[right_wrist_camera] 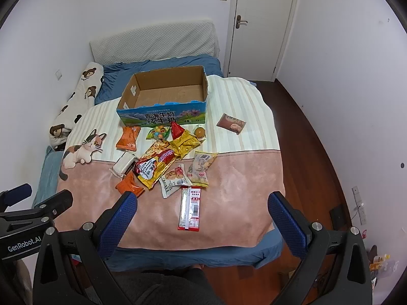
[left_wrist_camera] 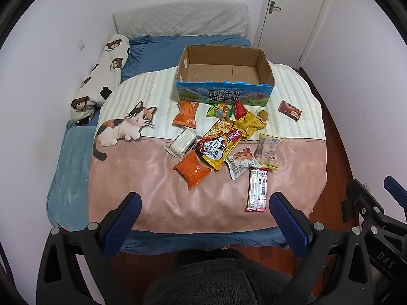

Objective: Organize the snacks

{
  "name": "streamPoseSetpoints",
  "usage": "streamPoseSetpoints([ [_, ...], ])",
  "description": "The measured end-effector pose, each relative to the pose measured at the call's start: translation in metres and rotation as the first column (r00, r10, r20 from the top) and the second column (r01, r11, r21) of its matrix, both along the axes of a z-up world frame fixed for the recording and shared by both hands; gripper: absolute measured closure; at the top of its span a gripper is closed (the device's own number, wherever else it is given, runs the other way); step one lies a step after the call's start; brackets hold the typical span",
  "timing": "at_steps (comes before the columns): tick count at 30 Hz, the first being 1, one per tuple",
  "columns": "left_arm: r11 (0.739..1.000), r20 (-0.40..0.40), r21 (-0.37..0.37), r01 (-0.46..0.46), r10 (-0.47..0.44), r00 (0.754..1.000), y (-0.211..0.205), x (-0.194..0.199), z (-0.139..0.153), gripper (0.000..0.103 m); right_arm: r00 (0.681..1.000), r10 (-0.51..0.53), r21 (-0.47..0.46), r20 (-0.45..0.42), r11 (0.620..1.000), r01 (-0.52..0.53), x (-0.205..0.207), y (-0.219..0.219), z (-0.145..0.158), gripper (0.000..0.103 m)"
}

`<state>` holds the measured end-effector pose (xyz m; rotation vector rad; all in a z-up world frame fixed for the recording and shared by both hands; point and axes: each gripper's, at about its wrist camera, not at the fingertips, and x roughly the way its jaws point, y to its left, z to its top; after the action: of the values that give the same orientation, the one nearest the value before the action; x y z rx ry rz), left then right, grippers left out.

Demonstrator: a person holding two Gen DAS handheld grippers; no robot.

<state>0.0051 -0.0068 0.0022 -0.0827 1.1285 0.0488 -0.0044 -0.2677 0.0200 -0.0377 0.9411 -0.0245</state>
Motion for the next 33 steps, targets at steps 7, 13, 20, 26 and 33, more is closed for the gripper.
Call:
streamPoseSetpoints([
  [7,1.000,0.006,0.003,-0.001,0.001,1.000,0.0005,0.0021,0.0007,0.000,1.000,-0.006,-0.002,0.003,1.000,0.006,0.0031,0.0026,0.0000,0.000],
  [13,1.000,0.005,0.006,0.002,-0.002,1.000,0.0034,0.0048,0.0029,0.000,1.000,-0.006,-0.001,0.002,1.000,0.006,0.0053,0.0025,0.0007,0.000],
  [20,0.999,0.013,0.030,0.012,-0.012,1.000,0.0057,0.0055,0.0046,0.000,1.000,-0.010,-0.001,0.003,1.000,0.010,0.0064,0.0023,0.0009,0.000],
  [26,0.999,0.022,0.048,0.012,-0.013,1.000,0.0061,0.0045,0.0055,0.000,1.000,-0.008,-0.002,0.003,1.000,0.008,0.0065,0.0027,0.0008,0.000],
  [33,0.998,0.026,0.067,0.009,-0.011,1.000,0.0041,0.0039,0.0061,0.000,1.000,-0.009,-0.002,0.004,1.000,0.009,0.0077,0.0026,0.0012,0.000],
])
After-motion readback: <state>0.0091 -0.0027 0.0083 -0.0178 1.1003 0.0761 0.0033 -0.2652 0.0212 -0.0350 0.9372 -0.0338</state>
